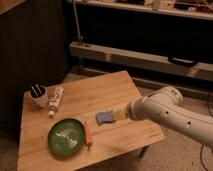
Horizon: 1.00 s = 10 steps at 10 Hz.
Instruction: Place the white sponge in the ceramic bowl
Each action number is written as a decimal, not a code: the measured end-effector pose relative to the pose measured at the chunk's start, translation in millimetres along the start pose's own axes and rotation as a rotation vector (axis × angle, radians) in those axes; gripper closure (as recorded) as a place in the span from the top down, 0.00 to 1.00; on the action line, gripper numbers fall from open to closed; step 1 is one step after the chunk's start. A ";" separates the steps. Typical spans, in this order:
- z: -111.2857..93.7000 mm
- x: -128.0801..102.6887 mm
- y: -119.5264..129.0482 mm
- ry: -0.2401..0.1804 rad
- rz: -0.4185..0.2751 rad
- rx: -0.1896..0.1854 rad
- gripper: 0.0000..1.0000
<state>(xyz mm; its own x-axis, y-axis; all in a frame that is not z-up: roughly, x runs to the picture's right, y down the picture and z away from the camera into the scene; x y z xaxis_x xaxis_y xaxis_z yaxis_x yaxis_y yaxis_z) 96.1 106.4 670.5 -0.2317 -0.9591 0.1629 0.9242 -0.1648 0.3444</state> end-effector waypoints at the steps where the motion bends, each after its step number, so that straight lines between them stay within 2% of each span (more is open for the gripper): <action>1: 0.0 0.0 0.0 0.000 0.000 0.000 0.80; 8: -1.0 1.1 -1.1 0.008 -0.011 0.002 0.80; 10: -4.3 9.5 -11.6 0.054 -0.132 0.031 0.80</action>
<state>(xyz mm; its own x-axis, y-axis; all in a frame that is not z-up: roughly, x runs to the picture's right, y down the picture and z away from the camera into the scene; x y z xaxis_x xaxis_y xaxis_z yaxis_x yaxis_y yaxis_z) 84.6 98.2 664.1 -0.3333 -0.9406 0.0641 0.8766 -0.2842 0.3883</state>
